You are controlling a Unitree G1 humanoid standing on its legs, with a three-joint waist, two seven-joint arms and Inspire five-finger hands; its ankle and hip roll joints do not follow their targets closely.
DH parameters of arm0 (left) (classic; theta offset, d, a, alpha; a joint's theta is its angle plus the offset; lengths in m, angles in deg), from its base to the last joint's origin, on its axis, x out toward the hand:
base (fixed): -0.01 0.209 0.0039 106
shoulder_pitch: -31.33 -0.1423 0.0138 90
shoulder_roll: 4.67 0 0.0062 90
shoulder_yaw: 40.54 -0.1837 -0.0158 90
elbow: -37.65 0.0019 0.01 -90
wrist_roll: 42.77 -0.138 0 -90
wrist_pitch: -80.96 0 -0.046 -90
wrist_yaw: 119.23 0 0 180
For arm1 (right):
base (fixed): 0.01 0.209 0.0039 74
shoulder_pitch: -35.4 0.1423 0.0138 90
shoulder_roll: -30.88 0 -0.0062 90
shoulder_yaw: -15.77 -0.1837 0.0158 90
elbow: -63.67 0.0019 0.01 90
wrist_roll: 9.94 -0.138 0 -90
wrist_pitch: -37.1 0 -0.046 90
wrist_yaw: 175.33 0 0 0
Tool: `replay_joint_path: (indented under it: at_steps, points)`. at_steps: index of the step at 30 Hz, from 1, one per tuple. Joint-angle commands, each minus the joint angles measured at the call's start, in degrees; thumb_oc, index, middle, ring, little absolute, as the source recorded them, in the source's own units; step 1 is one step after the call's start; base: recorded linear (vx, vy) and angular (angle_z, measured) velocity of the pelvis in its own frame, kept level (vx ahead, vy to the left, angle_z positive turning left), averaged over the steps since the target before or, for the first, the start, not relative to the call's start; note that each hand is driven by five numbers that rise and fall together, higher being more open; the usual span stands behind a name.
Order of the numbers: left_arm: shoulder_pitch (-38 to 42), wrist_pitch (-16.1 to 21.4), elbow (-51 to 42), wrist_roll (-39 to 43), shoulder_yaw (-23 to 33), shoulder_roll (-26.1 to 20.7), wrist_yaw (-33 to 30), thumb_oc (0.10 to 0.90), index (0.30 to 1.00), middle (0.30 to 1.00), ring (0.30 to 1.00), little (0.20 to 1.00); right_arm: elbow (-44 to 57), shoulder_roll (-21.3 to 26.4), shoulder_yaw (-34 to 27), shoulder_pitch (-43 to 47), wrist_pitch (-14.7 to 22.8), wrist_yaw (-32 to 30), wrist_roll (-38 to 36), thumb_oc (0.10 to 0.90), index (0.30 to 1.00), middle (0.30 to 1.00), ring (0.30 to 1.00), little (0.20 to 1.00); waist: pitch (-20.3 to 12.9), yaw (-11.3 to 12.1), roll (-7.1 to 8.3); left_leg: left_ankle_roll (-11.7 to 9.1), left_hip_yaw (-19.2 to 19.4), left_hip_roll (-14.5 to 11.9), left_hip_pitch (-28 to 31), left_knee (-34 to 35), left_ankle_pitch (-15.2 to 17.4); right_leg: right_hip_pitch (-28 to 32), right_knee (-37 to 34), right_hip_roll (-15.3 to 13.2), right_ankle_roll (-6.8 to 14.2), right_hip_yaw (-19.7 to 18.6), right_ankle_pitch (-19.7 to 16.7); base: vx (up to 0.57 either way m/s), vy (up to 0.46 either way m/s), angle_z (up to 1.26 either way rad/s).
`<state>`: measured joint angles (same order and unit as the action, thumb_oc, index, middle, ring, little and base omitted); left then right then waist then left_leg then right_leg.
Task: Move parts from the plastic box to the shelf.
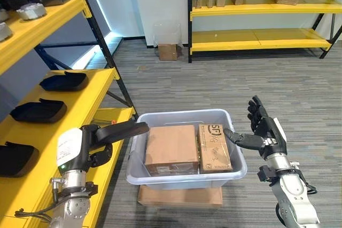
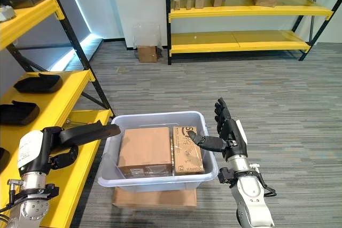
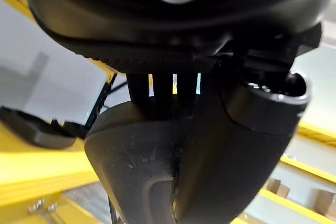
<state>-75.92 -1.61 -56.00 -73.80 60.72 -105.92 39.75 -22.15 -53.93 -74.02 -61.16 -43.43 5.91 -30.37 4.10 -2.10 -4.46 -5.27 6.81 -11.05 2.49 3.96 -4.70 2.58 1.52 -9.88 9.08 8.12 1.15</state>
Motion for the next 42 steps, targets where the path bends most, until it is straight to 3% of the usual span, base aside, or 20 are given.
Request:
replay_joint_path:
  at_steps: [1, 7, 8, 9, 13, 14, 15, 16, 17, 18, 20, 22, 24, 25, 27, 29, 33, 42]
  points:
    - [4.52, 2.26, -9.16, 3.25, 10.67, -4.78, -8.09, 0.4, 0.3, 0.3, 0.3, 0.3, 7.2, 0.93, 0.89, 5.08, 5.67, 1.28, -0.32, 0.9, 1.0, 1.0, 1.0, 1.0, -1.03, 1.18, 1.27, -1.04, -3.64, -5.73, -1.29, -0.77, -3.23, -2.37, 16.09, 2.64, -4.7, 0.3, 13.05, -0.08, -0.063, 0.04]
    - [3.18, 2.0, -10.73, 4.93, 12.82, -3.61, -9.17, 0.4, 0.3, 0.3, 0.3, 0.3, 7.04, 2.62, 4.55, 8.95, 5.9, 1.12, -0.48, 0.9, 1.0, 1.0, 1.0, 1.0, 3.11, 3.46, 0.27, -2.2, -5.89, -8.92, -3.77, 0.06, -8.25, -8.9, 24.72, 5.6, -7.03, 1.16, 16.38, -0.23, -0.175, 0.0]
    - [3.21, 2.01, -10.71, 4.94, 12.85, -3.6, -9.18, 0.4, 0.3, 0.3, 0.3, 0.3, 7.01, 2.62, 4.57, 9.03, 5.9, 1.11, -0.47, 0.9, 1.0, 1.0, 1.0, 1.0, 3.1, 3.4, 0.24, -2.27, -5.96, -8.99, -3.84, 0.2, -8.42, -9.06, 24.88, 5.65, -7.1, 1.22, 16.42, -0.19, -0.189, -0.07]
    - [3.38, 2.0, -10.72, 5.5, 13.01, -3.83, -9.32, 0.4, 0.3, 0.3, 0.3, 0.3, 6.41, 2.89, 5.35, 10.08, 5.93, 0.76, -1.31, 0.9, 1.0, 1.0, 1.0, 1.0, 4.15, 4.73, 0.08, -3.21, -6.87, -9.02, -6.28, 0.57, -10.89, -10.15, 24.84, 5.98, -7.42, 1.86, 16.24, -0.17, -0.174, 0.04]
    - [4.4, 2.06, -10.19, 6.13, 12.28, -4.02, -8.93, 0.4, 0.3, 0.3, 0.3, 0.3, 6.23, 3.17, 5.5, 10.72, 6.19, -0.08, -1.02, 0.9, 1.0, 1.0, 1.0, 1.0, 4.36, 5.34, 0.66, -3.85, -5.36, -7.36, -9.69, 1.04, -12.7, -9.22, 20.56, 4.38, -7.33, 4.45, 14.56, -0.11, -0.113, 0.32]
    - [4.63, 2.06, -10.04, 6.29, 12.01, -4.04, -8.83, 0.4, 0.3, 0.3, 0.3, 0.3, 6.58, 3.11, 5.18, 10.38, 6.37, -0.47, -1.4, 0.9, 1.0, 1.0, 1.0, 1.0, 4.31, 5.5, 1.12, -4.11, -2.1, -6.76, -10.39, 1.04, -12.05, -8.07, 17.71, 3.2, -7.05, 6.03, 13.99, -0.16, -0.163, 0.68]
    - [6.06, 1.8, -9.38, 6.34, 10.82, -4.44, -8.8, 0.4, 0.3, 0.3, 0.3, 0.3, 6.78, 3.18, 4.73, 9.81, 6.95, -1.55, -0.57, 0.9, 1.0, 1.0, 1.0, 1.0, 4.29, 4.65, 1.34, -4.46, 4.28, -7.15, -11.5, 0.72, -12.48, -6.43, 13.22, 2.06, -6.67, 9.06, 12.31, -0.19, -0.187, 0.83]
    - [7.72, 1.8, -8.73, 6.71, 9.63, -5.21, -8.45, 0.4, 0.3, 0.3, 0.3, 0.3, 6.91, 3.37, 4.36, 9.28, 7.26, -2.14, -0.13, 0.9, 1.0, 1.0, 1.0, 1.0, 4.32, 3.75, 1.34, -3.95, 8.16, -7.04, -10.89, -0.07, -12.21, -5.61, 11.4, 1.59, -6.7, 11.05, 11.16, -0.14, -0.119, 0.96]
    - [7.9, 1.82, -8.58, 6.72, 9.49, -5.29, -8.5, 0.4, 0.3, 0.3, 0.3, 0.3, 6.92, 3.35, 4.26, 9.25, 7.27, -2.16, -0.11, 0.9, 1.0, 1.0, 1.0, 1.0, 4.44, 3.74, 1.36, -3.91, 8.09, -6.96, -10.78, -0.08, -12.16, -5.3, 11.09, 1.56, -6.63, 11.17, 11.04, -0.1, -0.102, 1.74]
    - [8.74, 2.61, -9.72, 6.64, 8.55, -6.14, -7.96, 0.4, 0.3, 0.3, 0.3, 0.3, 7.04, 3.37, 4.04, 8.17, 7.29, -2.85, 0.46, 0.9, 1.0, 1.0, 1.0, 1.0, 4.15, 2.31, 1.53, -4.12, 7.72, -6.28, -8.79, -4.78, -8.38, -5.02, 9.68, 0.54, -6.21, 12.28, 9.67, -0.09, -0.042, 1.55]
    - [8.84, 2.78, -9.81, 6.67, 8.63, -6.06, -7.96, 0.4, 0.3, 0.3, 0.3, 0.3, 6.89, 3.3, 3.85, 7.57, 7.15, -2.62, 0.28, 0.9, 1.0, 1.0, 1.0, 1.0, 4.03, 1.76, 1.63, -4.01, 7.63, -6.17, -7.89, -7.15, -6.52, -4.9, 8.86, 0.14, -6.18, 13.04, 9.01, -0.09, -0.019, 1.1]
    - [9.97, 2.98, -10.19, 7.34, 8.23, -5.39, -7.8, 0.4, 0.3, 0.3, 0.3, 0.3, 6.62, 2.59, 3.34, 6.2, 6.99, -2.28, -0.81, 0.9, 1.0, 1.0, 1.0, 1.0, 3.01, 0.48, 2.19, -3.5, 7.68, -5.97, -3.69, -14.5, -0.93, -4.92, 7.68, -0.85, -6.75, 15.86, 7.57, -0.15, 0.013, 0.77]
    - [10.95, 2.47, -10.46, 7.44, 7.85, -5.66, -7.95, 0.4, 0.3, 0.3, 0.3, 0.3, 6.85, 1.98, 2.76, 5.22, 6.84, -2.05, -1.71, 0.9, 1.0, 1.0, 1.0, 1.0, 2.28, -0.58, 2.12, -3.08, 5.9, -5.79, -0.64, -17.86, 2.28, -5.67, 9.19, -1.43, -7.04, 17.57, 7.33, -0.06, 0.071, 0.72]
    - [10.96, 2.42, -10.46, 7.44, 7.78, -5.69, -7.95, 0.4, 0.3, 0.3, 0.3, 0.3, 6.91, 1.96, 2.69, 5.13, 6.82, -2.03, -1.72, 0.9, 1.0, 1.0, 1.0, 1.0, 2.32, -0.7, 2.1, -3.07, 5.7, -5.8, -0.67, -18.0, 2.44, -5.59, 9.39, -1.5, -6.97, 17.73, 7.47, -0.03, 0.099, 0.87]
    - [11.45, 1.94, -10.66, 6.9, 6.74, -5.97, -7.68, 0.4, 0.3, 0.3, 0.3, 0.3, 7.24, 1.68, 2.03, 4.33, 6.91, -2.39, -1.46, 0.9, 1.0, 1.0, 1.0, 1.0, 1.82, -1.93, 1.68, -2.03, 5.6, -3.59, 2.04, -13.22, 7.09, -6.93, 11.62, -2.56, -5.85, 18.75, 6.81, 0.01, 0.157, 0.46]
    - [11.55, 1.75, -10.96, 5.74, 7.12, -5.87, -7.98, 0.4, 0.3, 0.3, 0.3, 0.3, 8.21, 1.56, 0.91, 3.46, 6.77, -2.07, -0.79, 0.9, 1.0, 1.0, 1.0, 1.0, 0.94, -2.64, 1.58, -1.08, 7.76, -2.85, 2.96, -10.1, 9.59, -6.78, 12.72, -3.73, -4.89, 18.78, 6.37, 0.07, 0.225, 0.52]
    - [13.37, 1.91, -12.57, 4.54, 5.65, -7.19, -7.93, 0.4, 0.3, 0.3, 0.3, 0.3, 8.41, 0.46, 0.7, 3.27, 6.38, -2.16, -0.89, 0.9, 1.0, 1.0, 1.0, 1.0, 0.12, -1.89, 2.92, -0.54, 9.39, -1.49, 2.75, -8.85, 10.36, -5.8, 12.47, -6.2, -3.1, 20.18, 3.84, 0.03, 0.224, 0.36]
    - [12.73, 0.81, -13.96, 2.63, 6.07, -7.1, -8.92, 0.4, 0.3, 0.3, 0.3, 0.3, 7.14, -0.51, 2.38, 4.48, 5.29, -2.28, 0.13, 0.9, 1.0, 1.0, 1.0, 1.0, -1.17, 0.25, 5.8, 1.66, 8.82, 2.68, 3.87, -4.44, 11.33, -4.62, 8.01, -8.33, 0.3, 21.05, -2.0, -0.02, 0.143, 0.05]
